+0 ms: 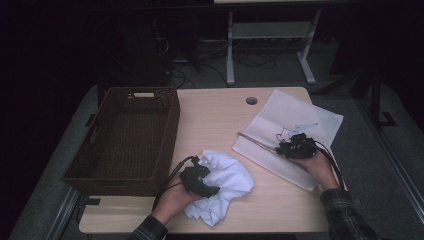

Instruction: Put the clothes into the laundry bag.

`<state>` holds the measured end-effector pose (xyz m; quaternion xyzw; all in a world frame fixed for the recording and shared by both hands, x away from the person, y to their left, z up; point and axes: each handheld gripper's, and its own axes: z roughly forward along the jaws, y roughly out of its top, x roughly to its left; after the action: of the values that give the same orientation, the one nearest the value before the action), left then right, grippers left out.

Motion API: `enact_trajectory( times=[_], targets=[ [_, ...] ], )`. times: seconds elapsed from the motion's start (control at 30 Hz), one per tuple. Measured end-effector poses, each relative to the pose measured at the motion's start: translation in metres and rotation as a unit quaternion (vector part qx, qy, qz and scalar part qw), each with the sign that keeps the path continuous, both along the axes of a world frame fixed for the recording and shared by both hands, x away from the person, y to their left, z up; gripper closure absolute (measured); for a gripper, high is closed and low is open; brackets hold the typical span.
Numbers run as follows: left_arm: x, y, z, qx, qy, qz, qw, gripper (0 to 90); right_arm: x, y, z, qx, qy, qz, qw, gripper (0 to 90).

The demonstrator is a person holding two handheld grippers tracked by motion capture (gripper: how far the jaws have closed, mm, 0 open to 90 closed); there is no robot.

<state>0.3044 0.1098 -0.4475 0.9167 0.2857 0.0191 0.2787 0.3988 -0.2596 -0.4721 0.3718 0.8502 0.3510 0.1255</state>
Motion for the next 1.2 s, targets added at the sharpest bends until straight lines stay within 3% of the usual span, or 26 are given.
enact_trajectory(
  times=[0.23, 0.33, 0.63, 0.83, 1.2],
  targets=[
    [0.0, 0.0, 0.0, 0.0, 0.0, 0.0, 1.0, 42.1, 0.0, -0.001, 0.0, 0.003, 0.001, -0.024, 0.9997, 83.3],
    [0.0, 0.0, 0.0, 0.001, 0.0, 0.0, 1.0, 42.3, 0.0, 0.0, 0.001, 0.0, 0.003, -0.029, 0.9996, 85.2],
    [0.0, 0.0, 0.0, 0.001, -0.001, -0.002, 1.0, 42.8, -0.003, 0.004, 0.014, 0.021, -0.016, -0.036, 0.999, 85.4],
    [0.0, 0.0, 0.0, 0.002, -0.001, -0.003, 1.0, 42.8, -0.006, 0.003, 0.024, 0.058, -0.027, -0.04, 0.9972, 85.4],
    [0.0, 0.0, 0.0, 0.002, -0.003, -0.004, 1.0, 42.9, -0.015, 0.008, 0.047, 0.078, -0.051, -0.038, 0.9949, 85.5]
  ],
)
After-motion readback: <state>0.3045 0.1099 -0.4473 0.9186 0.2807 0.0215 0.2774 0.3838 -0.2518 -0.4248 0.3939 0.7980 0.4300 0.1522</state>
